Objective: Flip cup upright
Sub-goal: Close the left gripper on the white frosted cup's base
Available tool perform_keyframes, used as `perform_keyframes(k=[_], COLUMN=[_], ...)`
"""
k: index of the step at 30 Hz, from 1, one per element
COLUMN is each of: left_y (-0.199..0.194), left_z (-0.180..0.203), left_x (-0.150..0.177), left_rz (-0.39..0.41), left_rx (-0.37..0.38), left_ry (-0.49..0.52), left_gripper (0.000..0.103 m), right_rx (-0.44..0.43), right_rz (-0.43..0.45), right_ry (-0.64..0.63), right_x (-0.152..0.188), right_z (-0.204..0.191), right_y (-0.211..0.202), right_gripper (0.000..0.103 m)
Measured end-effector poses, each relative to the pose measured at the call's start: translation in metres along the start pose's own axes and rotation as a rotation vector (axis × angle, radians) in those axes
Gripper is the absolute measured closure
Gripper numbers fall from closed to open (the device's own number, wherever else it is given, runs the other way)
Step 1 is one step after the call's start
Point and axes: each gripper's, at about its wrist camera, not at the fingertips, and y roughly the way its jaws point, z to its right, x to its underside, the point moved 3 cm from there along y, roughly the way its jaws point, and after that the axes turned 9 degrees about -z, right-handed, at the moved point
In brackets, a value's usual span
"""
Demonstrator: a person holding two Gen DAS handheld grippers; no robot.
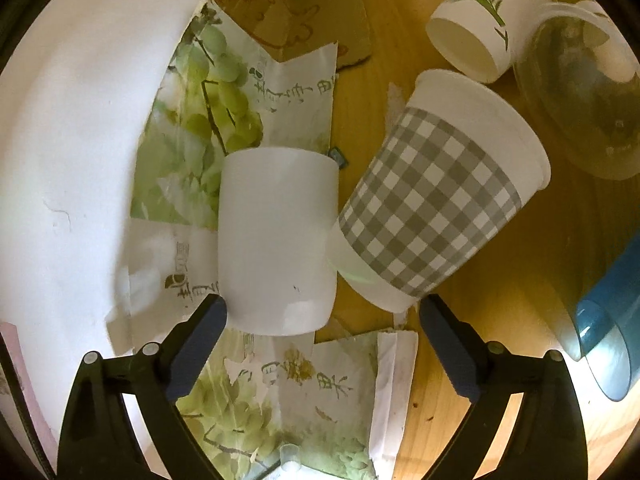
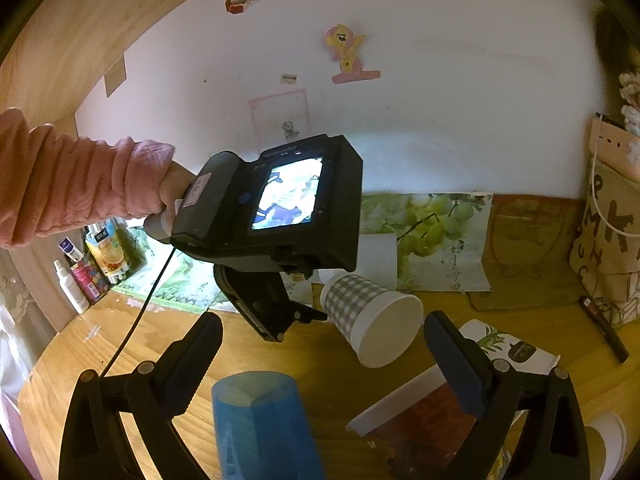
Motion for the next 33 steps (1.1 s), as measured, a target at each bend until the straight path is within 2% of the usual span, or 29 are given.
perform_keyframes(k=[6,13,21,28,31,33], left_y=[0.009,0.011,0.030,0.057,0.054,0.048], left_z=[0.001,-0.014,-0.055,-0.065,-0.064,-0.060], left_x=[0.006,0.009,-0.025,-0.043,-0.039,-0.035], left_rz=[-0.032,-0.032,-0.057,-0.087,-0.083,-0.080], left_rx=[0.021,0.064,0.108,0.044,0.015,0.002], left_ry=[0.012,-0.027,-0.060,-0.063,-0.082,-0.098], left_gripper=[0.005,0.005,0.006,0.009,0.017,0.027], right_rx=[0.001,-0.001,0.007,0.013,0.020,0.018], right_rz=[0.008,0.013,0.034,0.036,0.036,0.035], right_ry=[0.037,0.046,0.055,0.091,0.092,0.093], right_x=[0.006,0.009,0.008,0.008,0.007,0.007], right_z=[0.001,0.000,0.002,0.011,0.012,0.012], right_y=[0.000,-0.004,-0.013,-0.017,-0.017,-0.017], right_gripper=[0.001,0.001,0.001,0.001,0.001,0.001])
